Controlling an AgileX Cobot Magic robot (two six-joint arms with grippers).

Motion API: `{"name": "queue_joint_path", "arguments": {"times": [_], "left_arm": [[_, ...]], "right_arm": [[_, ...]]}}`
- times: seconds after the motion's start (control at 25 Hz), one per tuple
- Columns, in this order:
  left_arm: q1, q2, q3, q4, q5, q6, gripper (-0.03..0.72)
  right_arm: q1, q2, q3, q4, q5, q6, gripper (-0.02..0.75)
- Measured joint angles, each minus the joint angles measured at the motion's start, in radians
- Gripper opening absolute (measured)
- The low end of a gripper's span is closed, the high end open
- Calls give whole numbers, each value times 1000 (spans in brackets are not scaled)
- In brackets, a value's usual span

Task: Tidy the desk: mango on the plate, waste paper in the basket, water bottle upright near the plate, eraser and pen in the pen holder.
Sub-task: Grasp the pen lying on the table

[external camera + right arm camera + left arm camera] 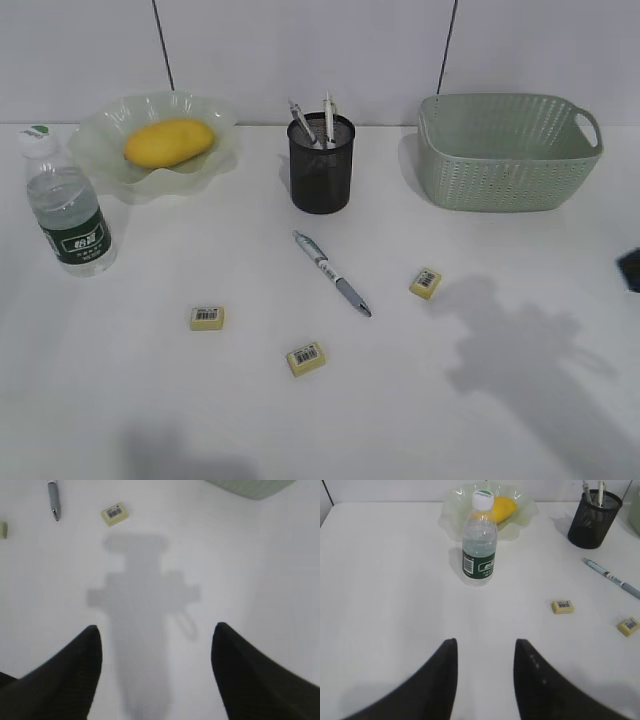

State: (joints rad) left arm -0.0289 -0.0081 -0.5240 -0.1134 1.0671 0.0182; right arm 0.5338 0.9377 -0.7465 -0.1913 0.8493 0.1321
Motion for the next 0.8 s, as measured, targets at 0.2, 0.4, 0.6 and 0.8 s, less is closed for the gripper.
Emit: {"name": "queue_joint_path", "arguments": {"times": [0.2,0.4,0.6,0.8], "left_arm": [[0,0,1,-1,0,1,296],[0,0,1,-1,0,2,296],[0,0,1,-1,0,2,296],[0,0,1,-1,0,2,296]], "right_arm": [[0,257,-141,93,16,-61,542],[0,478,-321,174,66,-93,541],[33,671,-500,181,142,-100,541],[95,844,-681,183,202,-100,541]]}}
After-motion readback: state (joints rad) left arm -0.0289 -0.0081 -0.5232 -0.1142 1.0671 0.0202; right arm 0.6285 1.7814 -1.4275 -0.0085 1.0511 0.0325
